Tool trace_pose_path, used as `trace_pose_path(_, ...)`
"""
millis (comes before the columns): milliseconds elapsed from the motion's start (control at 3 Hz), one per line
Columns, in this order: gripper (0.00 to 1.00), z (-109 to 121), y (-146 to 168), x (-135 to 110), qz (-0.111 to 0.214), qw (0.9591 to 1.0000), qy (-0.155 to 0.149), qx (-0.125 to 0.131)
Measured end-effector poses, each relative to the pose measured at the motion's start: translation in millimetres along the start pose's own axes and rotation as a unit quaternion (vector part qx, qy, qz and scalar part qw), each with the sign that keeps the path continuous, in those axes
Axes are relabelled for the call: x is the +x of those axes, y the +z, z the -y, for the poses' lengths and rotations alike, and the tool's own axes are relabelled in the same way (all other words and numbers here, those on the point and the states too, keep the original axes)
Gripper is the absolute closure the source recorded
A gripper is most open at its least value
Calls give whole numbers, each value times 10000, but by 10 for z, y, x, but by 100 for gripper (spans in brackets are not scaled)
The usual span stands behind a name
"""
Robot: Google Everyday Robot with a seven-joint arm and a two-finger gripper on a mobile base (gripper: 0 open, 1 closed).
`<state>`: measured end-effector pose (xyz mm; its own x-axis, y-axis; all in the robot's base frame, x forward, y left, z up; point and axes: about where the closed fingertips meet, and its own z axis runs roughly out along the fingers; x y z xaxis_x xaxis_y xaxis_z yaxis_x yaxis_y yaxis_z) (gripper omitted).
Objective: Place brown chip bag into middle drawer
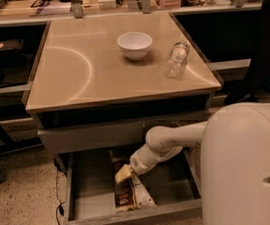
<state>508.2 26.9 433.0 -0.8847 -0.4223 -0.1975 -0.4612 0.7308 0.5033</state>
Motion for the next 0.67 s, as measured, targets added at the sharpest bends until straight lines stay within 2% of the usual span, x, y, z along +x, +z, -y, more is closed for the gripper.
trace_pose_path(333,0,0,1,0,-1,10000,0,0)
trace_pose_path(667,0,0,1,0,-1,10000,0,0)
